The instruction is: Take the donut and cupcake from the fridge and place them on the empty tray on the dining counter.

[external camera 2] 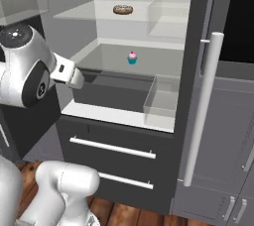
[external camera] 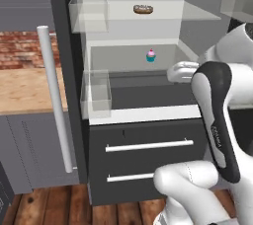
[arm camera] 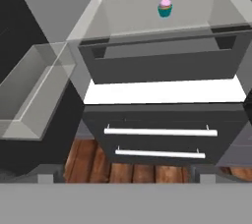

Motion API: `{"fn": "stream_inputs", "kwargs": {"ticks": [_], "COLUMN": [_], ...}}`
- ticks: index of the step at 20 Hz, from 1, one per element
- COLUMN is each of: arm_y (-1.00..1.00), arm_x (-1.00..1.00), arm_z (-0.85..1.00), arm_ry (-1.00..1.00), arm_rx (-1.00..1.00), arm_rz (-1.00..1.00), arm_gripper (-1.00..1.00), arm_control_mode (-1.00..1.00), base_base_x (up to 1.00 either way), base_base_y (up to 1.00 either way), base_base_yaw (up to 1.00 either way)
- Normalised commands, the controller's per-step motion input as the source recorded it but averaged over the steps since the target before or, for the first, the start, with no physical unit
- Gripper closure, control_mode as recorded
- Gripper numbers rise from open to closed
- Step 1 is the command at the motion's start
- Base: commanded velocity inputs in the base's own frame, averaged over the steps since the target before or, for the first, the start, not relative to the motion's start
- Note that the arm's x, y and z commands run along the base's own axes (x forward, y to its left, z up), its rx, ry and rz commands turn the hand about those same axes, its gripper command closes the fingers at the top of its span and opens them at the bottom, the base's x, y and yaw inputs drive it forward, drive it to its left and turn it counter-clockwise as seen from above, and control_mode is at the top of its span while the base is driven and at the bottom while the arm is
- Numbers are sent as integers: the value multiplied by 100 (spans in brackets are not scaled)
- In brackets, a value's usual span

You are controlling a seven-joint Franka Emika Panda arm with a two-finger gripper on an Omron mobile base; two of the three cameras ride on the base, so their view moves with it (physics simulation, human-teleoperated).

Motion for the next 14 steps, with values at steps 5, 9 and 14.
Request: {"fn": "stream_inputs", "kwargs": {"ticks": [5,9,14], "arm_y": [-20,-6,0], "arm_x": [-95,-37,0], "arm_z": [9,0,0], "arm_ry": [-1,0,0], "arm_rx": [-11,-3,0], "arm_rz": [-3,-1,0], "arm_gripper": [-100,-100,-100], "arm_control_mode": [-100,100,100], "base_base_x": [0,11,100], "base_base_y": [0,-4,-10], "base_base_yaw": [0,0,0]}}
